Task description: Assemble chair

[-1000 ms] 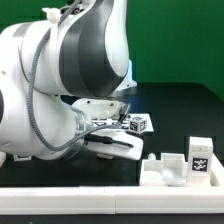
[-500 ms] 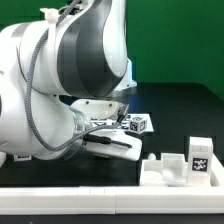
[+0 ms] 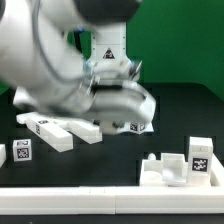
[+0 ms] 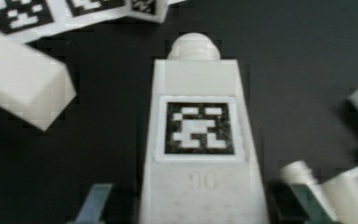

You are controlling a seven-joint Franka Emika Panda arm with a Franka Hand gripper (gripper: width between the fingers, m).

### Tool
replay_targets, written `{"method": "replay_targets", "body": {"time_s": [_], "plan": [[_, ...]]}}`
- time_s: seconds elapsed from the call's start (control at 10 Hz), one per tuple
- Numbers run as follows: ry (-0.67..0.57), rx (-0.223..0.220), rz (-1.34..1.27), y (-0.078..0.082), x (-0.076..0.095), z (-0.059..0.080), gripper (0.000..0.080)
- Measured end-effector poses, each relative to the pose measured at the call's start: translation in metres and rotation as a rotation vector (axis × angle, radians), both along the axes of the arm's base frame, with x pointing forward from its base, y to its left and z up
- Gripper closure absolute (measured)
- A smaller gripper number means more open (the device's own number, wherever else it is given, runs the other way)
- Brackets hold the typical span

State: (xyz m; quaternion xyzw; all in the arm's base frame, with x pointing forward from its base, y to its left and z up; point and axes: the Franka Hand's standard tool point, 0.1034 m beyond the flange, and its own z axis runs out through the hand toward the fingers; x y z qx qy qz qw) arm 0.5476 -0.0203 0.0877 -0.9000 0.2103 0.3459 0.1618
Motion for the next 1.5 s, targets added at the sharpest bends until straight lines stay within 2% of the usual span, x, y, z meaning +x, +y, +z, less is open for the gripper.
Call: {"method": "replay_targets", "body": {"time_s": [0.1, 0.2, 0.3, 0.4, 0.5, 0.7, 0.8, 0.9, 1.2, 1.3, 1.5], "plan": [[-0.164, -0.039, 0.051, 0.002, 0.008, -0.002, 0.0516], [-0.223, -0.079, 0.038, 0.004, -0.012, -0.008, 0.0515], [-0.224, -0.09, 0.019, 0.003, -0.015, -0.005, 0.0515], [-0.326, -0.141, 0.01, -0.001, 0.003, -0.007, 0.0515], [-0.397, -0.185, 0.007, 0.001, 0.007, -0.004, 0.0515], [-0.554, -0.245, 0.108, 0.024, 0.04, 0.038, 0.0515], [-0.622, -0.275, 0.119, 0.034, 0.046, 0.041, 0.0515], [-0.665, -0.306, 0.101, 0.035, 0.04, 0.036, 0.0515], [-0.864, -0.397, 0.086, 0.032, 0.052, 0.035, 0.0515], [-0.889, -0.409, 0.142, 0.039, 0.059, 0.035, 0.0515], [-1.029, -0.45, 0.201, 0.061, 0.089, 0.05, 0.0515]]}}
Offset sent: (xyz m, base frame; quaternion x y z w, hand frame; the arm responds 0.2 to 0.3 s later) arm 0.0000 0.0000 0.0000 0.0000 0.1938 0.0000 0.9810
